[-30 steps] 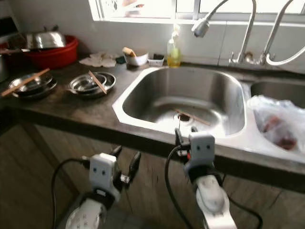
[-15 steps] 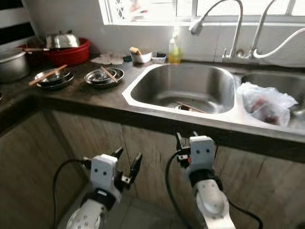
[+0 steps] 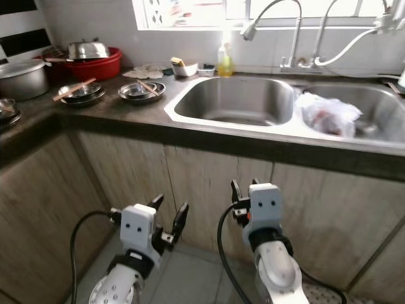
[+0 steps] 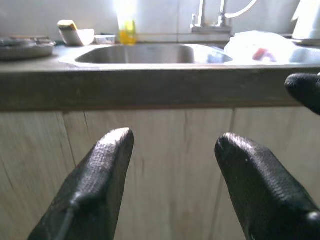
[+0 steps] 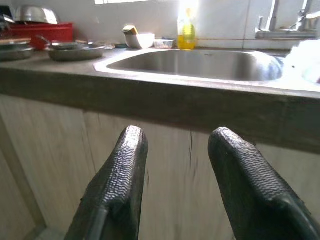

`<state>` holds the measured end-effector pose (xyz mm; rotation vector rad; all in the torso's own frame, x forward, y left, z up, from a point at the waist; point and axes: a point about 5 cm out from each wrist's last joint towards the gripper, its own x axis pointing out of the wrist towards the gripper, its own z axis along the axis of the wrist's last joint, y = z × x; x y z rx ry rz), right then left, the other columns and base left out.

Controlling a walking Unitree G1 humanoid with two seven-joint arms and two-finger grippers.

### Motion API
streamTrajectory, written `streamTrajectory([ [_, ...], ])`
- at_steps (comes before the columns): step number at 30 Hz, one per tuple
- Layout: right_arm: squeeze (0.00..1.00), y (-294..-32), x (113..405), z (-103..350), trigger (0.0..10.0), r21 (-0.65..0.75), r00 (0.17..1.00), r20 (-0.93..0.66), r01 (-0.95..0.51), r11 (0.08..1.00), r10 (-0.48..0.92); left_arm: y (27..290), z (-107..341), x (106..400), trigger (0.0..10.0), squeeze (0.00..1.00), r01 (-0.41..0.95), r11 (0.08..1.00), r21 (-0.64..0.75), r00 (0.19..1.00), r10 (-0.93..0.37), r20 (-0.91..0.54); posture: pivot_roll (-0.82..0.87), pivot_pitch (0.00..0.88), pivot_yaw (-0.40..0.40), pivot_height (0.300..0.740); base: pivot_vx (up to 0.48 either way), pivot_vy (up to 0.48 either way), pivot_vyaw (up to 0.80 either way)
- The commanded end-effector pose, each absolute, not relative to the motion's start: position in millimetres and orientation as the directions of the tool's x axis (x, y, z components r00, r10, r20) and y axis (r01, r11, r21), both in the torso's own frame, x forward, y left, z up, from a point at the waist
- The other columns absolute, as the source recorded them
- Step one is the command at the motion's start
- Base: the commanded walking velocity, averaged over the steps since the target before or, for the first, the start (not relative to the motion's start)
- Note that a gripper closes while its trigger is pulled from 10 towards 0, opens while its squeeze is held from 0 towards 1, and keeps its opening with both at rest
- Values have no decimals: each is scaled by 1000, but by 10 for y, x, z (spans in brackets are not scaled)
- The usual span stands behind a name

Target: Kitchen organization

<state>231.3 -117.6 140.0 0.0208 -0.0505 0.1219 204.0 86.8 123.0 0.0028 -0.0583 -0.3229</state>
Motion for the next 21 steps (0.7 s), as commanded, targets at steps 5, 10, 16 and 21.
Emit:
streamTrajectory([
  [5,0,-1148,2315,1420,10000,30,990,55,-131,991,129,902,1219,2043,10000,0,310,950,30,949,-311,45,93,5,-20,740,-214,0,0],
  [10,0,-1158,2307,1401,10000,19,990,50,-130,991,129,908,1203,2046,10000,0,309,951,28,950,-310,37,89,0,-15,740,0,0,0],
  [16,0,-1184,2291,1347,10000,11,991,30,-130,991,130,914,1192,2042,10000,0,309,950,42,950,-310,32,87,0,-14,740,0,0,0],
  [21,0,-1178,2284,1323,10000,-10,990,23,-140,990,141,922,1182,2050,10000,0,307,951,49,951,-308,27,88,0,-13,740,0,0,418],
])
